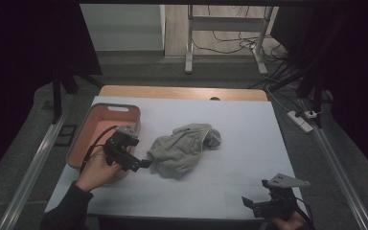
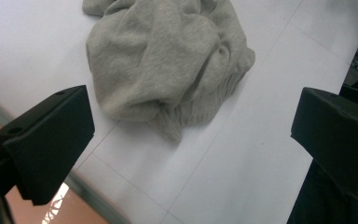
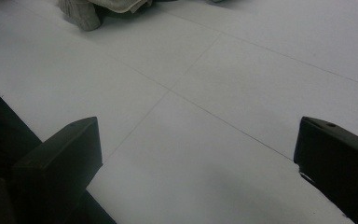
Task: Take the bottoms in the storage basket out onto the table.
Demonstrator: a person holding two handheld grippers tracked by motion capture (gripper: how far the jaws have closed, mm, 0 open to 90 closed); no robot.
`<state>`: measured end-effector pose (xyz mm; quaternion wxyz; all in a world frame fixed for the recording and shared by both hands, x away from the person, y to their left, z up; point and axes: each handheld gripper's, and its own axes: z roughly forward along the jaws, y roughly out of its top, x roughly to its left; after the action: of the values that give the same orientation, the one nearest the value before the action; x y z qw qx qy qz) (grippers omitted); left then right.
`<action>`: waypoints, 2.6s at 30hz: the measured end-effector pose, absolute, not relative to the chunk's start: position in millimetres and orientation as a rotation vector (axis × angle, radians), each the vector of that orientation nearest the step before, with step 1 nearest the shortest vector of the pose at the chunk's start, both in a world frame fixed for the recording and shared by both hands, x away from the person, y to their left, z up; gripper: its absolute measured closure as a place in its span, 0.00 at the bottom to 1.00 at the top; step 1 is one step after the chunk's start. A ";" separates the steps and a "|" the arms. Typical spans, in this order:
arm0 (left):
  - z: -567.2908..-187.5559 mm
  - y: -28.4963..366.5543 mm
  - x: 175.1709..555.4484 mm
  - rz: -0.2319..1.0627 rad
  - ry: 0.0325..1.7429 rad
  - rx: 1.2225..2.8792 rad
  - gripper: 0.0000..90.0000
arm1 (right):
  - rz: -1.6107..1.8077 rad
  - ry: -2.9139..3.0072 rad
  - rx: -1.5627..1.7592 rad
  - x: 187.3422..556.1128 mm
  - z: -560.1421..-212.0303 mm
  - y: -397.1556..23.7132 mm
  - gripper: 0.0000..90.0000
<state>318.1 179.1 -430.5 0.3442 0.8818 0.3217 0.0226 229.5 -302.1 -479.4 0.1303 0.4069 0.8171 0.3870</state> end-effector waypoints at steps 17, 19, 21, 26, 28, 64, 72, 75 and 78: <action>-435.7 200.2 315.7 0.078 0.905 2.276 0.00 | 1.127 2.373 1.184 229.9 -479.6 -302.0 0.01; -436.0 203.6 315.1 0.082 0.915 2.271 0.00 | 1.127 2.373 1.185 229.9 -479.6 -302.0 0.01; -436.6 207.0 314.4 0.084 0.926 2.265 0.00 | 1.127 2.373 1.185 229.9 -479.6 -302.0 0.01; -438.5 213.8 311.0 0.088 0.946 2.254 0.00 | 1.127 2.373 1.185 229.9 -479.6 -301.9 0.01; -439.2 215.6 309.1 0.087 0.951 2.250 0.00 | 1.127 2.372 1.185 229.9 -479.6 -301.9 0.01; -459.1 244.3 225.2 0.099 1.013 2.120 0.00 | 1.116 2.376 1.183 230.7 -479.8 -300.5 0.01; -468.7 251.9 202.9 0.145 1.039 2.098 0.00 | 1.112 2.376 1.186 230.7 -479.7 -300.3 0.01; -475.2 257.0 195.0 0.153 1.056 2.084 0.00 | 1.111 2.375 1.188 230.7 -479.8 -300.3 0.01; -481.1 262.1 188.7 0.156 1.064 2.073 0.00 | 1.111 2.374 1.187 230.6 -479.8 -300.4 0.01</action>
<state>188.7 262.1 -481.1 0.3922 0.8165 0.4191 0.0615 230.6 -300.4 -479.8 0.1315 0.4090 0.8179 0.3827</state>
